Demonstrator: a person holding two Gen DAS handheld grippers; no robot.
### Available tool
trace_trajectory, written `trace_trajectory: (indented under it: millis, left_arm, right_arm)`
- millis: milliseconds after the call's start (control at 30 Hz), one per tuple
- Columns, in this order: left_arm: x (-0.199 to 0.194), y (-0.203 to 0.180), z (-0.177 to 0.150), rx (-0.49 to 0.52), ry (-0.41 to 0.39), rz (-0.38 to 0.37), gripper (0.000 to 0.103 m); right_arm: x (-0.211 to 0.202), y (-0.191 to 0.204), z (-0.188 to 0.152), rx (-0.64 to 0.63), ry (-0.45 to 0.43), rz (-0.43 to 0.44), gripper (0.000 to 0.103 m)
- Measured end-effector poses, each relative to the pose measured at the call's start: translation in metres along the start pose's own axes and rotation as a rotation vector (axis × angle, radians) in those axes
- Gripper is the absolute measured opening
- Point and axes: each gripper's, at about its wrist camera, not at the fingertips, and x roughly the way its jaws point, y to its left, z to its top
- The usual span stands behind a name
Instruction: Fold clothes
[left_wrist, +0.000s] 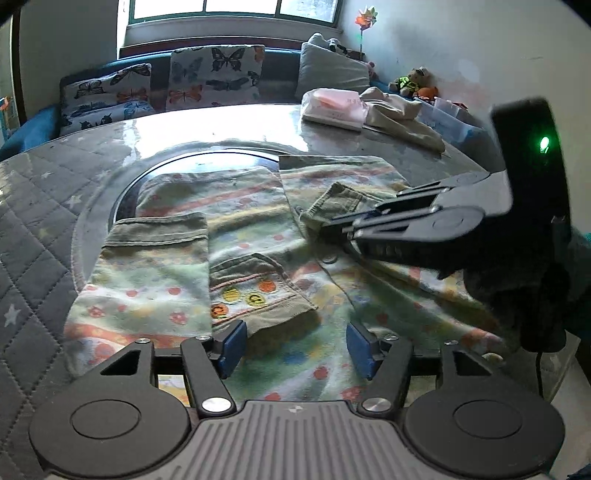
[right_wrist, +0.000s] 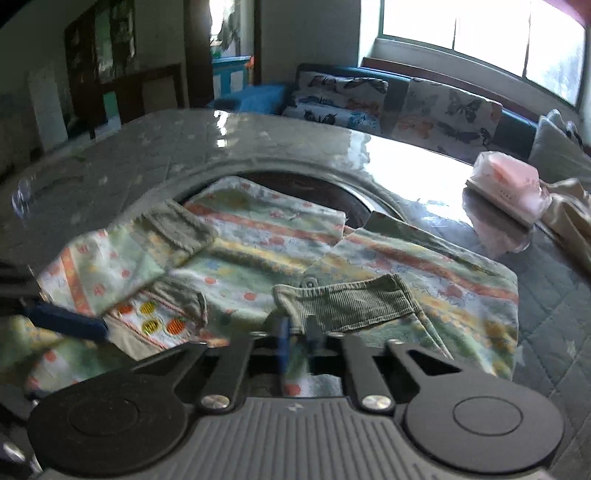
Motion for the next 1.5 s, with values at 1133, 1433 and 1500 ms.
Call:
trace_trajectory:
  millis: [1133,1433,1500]
  left_arm:
    - [0.024,-0.042,0.005,0.107,0.033,-0.04,0.08]
    - [0.025,-0.046,0.003,0.121,0.034,-0.024,0.083]
    - [0.025,-0.047,0.002,0.125,0.035,-0.022,0.084]
  right_arm:
    - [-0.206,-0.179,-0.178,0.61,-0.089,-0.675,0.01]
    - [-0.178,-0.173,-0.15,0.52,-0.128,-0.542,0.029]
    - [-0.163,-0.172,-0.144,0.502,-0.115,-0.508,0.035]
